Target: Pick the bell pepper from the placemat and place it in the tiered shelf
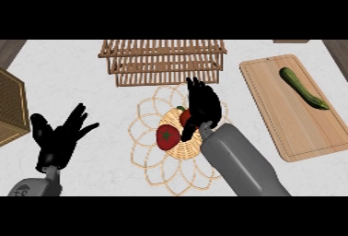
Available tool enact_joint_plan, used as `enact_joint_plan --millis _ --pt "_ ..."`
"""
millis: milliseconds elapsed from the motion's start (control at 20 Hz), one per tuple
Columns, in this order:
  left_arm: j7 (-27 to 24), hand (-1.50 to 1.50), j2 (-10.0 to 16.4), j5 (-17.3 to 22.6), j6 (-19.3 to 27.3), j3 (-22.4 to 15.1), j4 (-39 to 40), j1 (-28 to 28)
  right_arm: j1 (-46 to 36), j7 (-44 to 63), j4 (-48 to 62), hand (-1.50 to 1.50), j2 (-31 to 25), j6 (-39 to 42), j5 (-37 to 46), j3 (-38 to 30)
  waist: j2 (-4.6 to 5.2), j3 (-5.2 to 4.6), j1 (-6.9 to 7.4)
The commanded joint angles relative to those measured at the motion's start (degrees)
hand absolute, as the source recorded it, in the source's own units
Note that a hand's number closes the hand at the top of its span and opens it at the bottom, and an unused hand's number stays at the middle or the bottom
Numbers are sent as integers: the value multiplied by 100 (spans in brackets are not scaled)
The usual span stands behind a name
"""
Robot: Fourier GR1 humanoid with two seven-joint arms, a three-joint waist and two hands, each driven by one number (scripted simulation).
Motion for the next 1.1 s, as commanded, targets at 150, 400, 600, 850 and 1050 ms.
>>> enact_joint_plan --millis 150,400,600,850,1050 --pt "267 0 -124 -69 5 -180 -109 284 -348 -1026 821 150 -146 999 -94 314 48 -43 68" --pt "-42 0 -56 -109 -267 52 239 314 -219 -980 589 150 6 460 -513 408 39 -46 15" --pt "166 0 -184 -231 -73 -83 -30 292 -569 -32 87 150 6 129 -1531 1341 41 -44 147" --pt "234 0 -289 -309 -149 -265 127 -56 -858 687 -158 150 6 -907 -2625 2280 93 -44 478" --pt "470 0 -172 -187 -160 -87 72 -231 -1309 1297 -869 150 9 -1812 -2701 2967 37 -46 338"
